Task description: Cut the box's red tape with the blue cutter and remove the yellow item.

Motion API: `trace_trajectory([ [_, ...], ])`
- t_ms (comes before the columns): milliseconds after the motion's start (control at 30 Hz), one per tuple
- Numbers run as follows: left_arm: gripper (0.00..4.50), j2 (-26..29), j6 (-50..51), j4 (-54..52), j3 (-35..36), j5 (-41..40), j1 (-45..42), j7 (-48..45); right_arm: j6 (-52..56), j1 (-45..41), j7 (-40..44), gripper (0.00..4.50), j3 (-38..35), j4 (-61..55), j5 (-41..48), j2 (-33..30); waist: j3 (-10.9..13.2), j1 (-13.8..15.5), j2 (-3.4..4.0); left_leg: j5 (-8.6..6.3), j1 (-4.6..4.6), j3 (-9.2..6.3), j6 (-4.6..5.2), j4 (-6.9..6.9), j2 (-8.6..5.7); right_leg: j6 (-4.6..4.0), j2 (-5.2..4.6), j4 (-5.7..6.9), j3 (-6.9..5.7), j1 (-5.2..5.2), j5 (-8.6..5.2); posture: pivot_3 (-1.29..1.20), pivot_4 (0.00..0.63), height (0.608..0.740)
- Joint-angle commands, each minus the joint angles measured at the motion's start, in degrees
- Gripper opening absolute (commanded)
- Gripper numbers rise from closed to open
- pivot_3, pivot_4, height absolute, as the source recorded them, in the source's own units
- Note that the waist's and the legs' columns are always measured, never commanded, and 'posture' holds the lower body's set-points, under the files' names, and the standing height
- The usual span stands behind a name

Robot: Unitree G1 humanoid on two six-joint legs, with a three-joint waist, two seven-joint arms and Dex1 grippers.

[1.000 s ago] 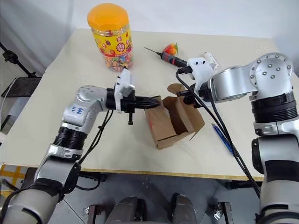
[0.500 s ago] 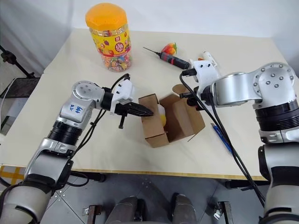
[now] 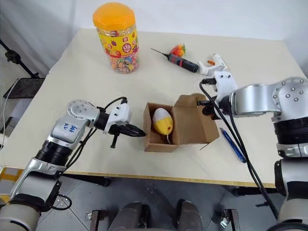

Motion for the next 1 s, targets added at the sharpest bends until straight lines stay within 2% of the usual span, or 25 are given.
trace_trajectory([
  [33,0.0,-1.99,-0.67,-0.98,0.97,0.49,-0.57,3.74,-2.02,1.95,0.24,0.01,-1.83,-2.13,0.4,1.28,0.0,-0.05,0.0,0.0,0.01,0.0,0.0,0.01,0.01,0.0,0.0,0.01,0.01,0.0,0.0,0.0,0.15,0.74],
  [233,0.0,-5.02,-3.11,3.43,1.44,1.15,-1.0,7.55,-3.33,4.26,3.1,0.01,-1.18,-4.45,-2.08,3.22,0.0,-0.03,0.0,0.0,0.01,-0.01,0.0,0.13,0.03,0.0,0.0,0.08,0.04,0.0,0.0,0.0,0.15,0.74],
  [333,0.0,-6.04,-4.57,6.06,1.54,1.41,-1.44,8.44,-4.98,4.07,12.77,0.01,-2.44,-9.74,-15.1,4.13,0.0,-0.05,0.0,0.0,0.0,0.0,0.0,0.16,0.03,0.0,0.0,0.09,0.05,0.0,0.0,0.0,0.15,0.74],
  [400,0.0,-6.68,-5.58,7.51,2.14,1.17,-1.67,8.52,-5.32,4.57,16.25,0.01,-3.14,-10.91,-19.39,4.49,0.0,-0.01,0.0,0.0,0.0,0.01,0.0,0.17,0.03,0.01,0.01,0.1,0.06,0.0,0.0,0.0,0.15,0.74],
  [500,0.0,-8.23,-11.35,9.95,3.73,-0.22,-1.22,7.81,-3.32,5.99,22.7,0.63,-4.66,-12.21,-22.79,3.55,0.0,0.15,0.0,0.0,0.0,0.02,0.01,0.2,0.01,0.01,0.0,0.12,0.04,0.01,0.0,0.0,0.15,0.74],
  [567,0.0,-8.3,-11.88,11.2,3.8,0.31,-1.3,7.68,-2.73,6.46,25.75,1.3,-5.94,-12.26,-25.29,3.47,0.0,0.1,0.0,-0.01,-0.01,0.04,0.01,0.2,0.0,0.02,0.0,0.11,0.02,0.02,0.01,0.0,0.15,0.74],
  [667,0.59,-8.11,-10.56,11.42,4.54,0.45,-1.05,8.4,-2.19,6.46,33.76,2.34,-7.82,-12.72,-30.83,0.96,0.0,-0.02,0.0,-0.01,-0.01,0.09,0.01,0.19,0.0,0.02,0.0,0.12,0.04,0.0,0.01,0.0,0.15,0.74],
  [867,2.46,-3.84,-6.9,10.07,8.14,-1.91,-3.04,5.92,-3.79,7.32,50.44,4.46,-9.74,-13.44,-43.07,-6.4,0.0,-0.07,0.0,-0.01,0.0,0.11,0.01,0.2,0.01,0.02,0.02,0.11,0.04,0.0,0.01,0.0,0.15,0.74],
  [933,3.08,-2.77,-6.78,9.85,8.78,-2.54,-3.32,5.19,-3.84,7.74,54.14,4.5,-10.32,-12.95,-45.96,-7.54,0.0,-0.01,0.0,-0.01,0.0,0.11,0.01,0.2,0.0,0.02,0.02,0.11,0.04,0.0,0.01,0.0,0.15,0.74],
  [1000,3.65,-1.41,-6.2,10.04,9.94,-3.15,-5.27,4.7,-5.44,8.93,61.71,4.5,-10.81,-14.11,-49.8,-11.54,0.0,0.15,0.0,-0.01,0.01,0.14,0.01,0.2,-0.01,0.03,0.01,0.1,0.07,0.01,0.01,0.0,0.15,0.74],
])
